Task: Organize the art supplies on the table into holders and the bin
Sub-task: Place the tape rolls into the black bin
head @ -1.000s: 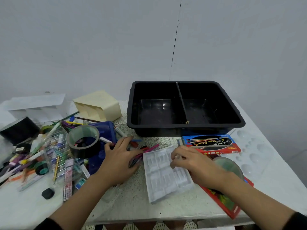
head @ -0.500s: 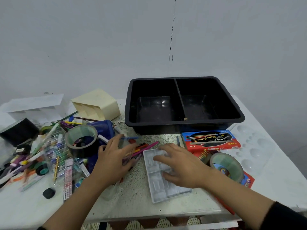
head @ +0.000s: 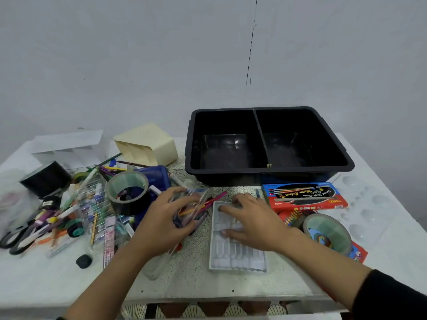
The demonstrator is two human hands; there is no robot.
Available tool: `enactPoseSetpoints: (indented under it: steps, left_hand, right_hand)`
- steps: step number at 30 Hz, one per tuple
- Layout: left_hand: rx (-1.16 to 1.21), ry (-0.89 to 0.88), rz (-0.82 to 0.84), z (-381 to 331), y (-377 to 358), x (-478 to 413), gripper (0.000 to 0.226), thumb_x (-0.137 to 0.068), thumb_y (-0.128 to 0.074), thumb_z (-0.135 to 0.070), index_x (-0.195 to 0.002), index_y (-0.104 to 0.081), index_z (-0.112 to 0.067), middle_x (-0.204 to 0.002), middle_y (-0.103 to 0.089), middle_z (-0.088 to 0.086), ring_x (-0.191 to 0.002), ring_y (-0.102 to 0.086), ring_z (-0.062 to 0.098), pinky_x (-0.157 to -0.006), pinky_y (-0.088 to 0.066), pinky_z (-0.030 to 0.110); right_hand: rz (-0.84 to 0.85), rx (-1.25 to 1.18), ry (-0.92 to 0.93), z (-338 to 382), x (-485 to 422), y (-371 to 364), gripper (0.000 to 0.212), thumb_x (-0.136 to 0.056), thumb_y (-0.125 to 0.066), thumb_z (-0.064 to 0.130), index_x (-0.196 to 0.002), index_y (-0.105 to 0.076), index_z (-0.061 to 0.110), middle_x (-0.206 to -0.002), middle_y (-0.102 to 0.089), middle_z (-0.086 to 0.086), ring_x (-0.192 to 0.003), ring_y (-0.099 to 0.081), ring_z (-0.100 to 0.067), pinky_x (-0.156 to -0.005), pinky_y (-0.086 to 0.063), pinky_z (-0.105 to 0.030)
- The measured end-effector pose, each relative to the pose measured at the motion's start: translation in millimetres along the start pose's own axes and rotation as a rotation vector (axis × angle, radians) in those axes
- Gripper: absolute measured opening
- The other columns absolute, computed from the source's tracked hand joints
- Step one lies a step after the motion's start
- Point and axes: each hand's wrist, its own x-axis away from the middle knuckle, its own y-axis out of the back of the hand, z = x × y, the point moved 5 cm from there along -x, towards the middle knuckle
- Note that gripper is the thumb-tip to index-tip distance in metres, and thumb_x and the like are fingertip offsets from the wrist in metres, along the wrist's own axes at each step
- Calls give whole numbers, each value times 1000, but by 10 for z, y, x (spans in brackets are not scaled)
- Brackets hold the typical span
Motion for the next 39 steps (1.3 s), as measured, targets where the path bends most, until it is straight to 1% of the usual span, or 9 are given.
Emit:
enactPoseSetpoints:
  steps: [4, 8, 14, 18, 21, 24, 30, 35, 39]
  left_hand:
    - [102, -77, 74, -63, 87, 34, 55, -82, -78, -42, -132, -56, -48, -139, -42, -23, -130, -45, 4, -103, -48, 37]
    - [151, -167, 144, -189, 154, 7, 52, -83, -80, -38, -131, -60, -42, -138, -47, -20, -131, -47, 7, -102, -49, 31]
    - [213, -298, 213, -510, 268, -168, 50, -84, -79, -28, -131, -61, -36, -136, -50, -19, -129, -50, 7, -98, -51, 30]
    - [202, -356, 263, -730, 219, -331, 48, -87, -75, -38, -132, -59, -40, -138, -48, -24, -132, -46, 2, -106, -44, 24]
    - [175, -384, 286, -903, 98, -435, 49, -88, -72, -49, -133, -55, -44, -137, -45, -29, -131, -42, -6, -105, -34, 8]
    - [174, -401, 340, -1042, -114, -508, 51, -89, -68, -54, -136, -50, -50, -140, -40, -31, -133, -39, -6, -106, -37, 15]
    - [229, -387, 337, -1217, -409, -647, 46, -89, -68, -55, -132, -57, -46, -134, -46, -27, -130, -45, -1, -104, -46, 23]
    - [178, -418, 280, -1431, -750, -833, 49, -91, -61, -60, -133, -61, -35, -137, -48, -23, -130, -45, 0, -103, -48, 30]
    - [64, -428, 243, -1575, -989, -1033, 51, -90, -56, -61, -133, -63, -34, -142, -51, -16, -132, -43, 1, -110, -39, 32]
  right_hand:
    - [-71, -181, -67, 76, -50, 250, 64, -90, -41, 75, -144, -37, 39, -131, -55, 7, -115, -54, -12, -97, -50, -36]
    - [-177, -906, -232, 173, -115, 407, 63, -90, -57, 63, -142, -39, 32, -112, -65, 6, -95, -68, -9, -85, -59, -38]
    - [-100, -1502, -407, 95, -32, 506, 46, -88, -75, 10, -127, -51, 7, -97, -72, -25, -80, -73, -40, -74, -63, -45]
    - [-185, -1509, -441, -99, 172, 707, 38, -89, -72, 4, -122, -54, 7, -92, -74, -23, -80, -74, -39, -67, -61, -38]
    - [-267, -1527, -543, -321, 370, 752, 36, -87, -74, 4, -119, -58, 6, -90, -75, -21, -79, -75, -37, -81, -61, -46]
    - [-328, -1541, -655, -610, 642, 737, 37, -85, -75, 3, -118, -58, 4, -87, -75, -20, -76, -75, -34, -85, -60, -48]
    - [-477, -1637, -783, -1166, 1166, 748, 35, -85, -73, -2, -116, -57, 1, -83, -74, -18, -74, -73, -38, -66, -63, -34]
    - [-488, -1168, -837, -1595, 1386, 692, 26, -83, -79, 16, -107, -69, 15, -82, -74, -9, -66, -65, -13, -60, -46, -25]
    - [-476, -1049, -848, -1921, 1396, 554, 25, -86, -77, 23, -109, -69, 17, -89, -74, -7, -76, -71, -18, -69, -55, -32]
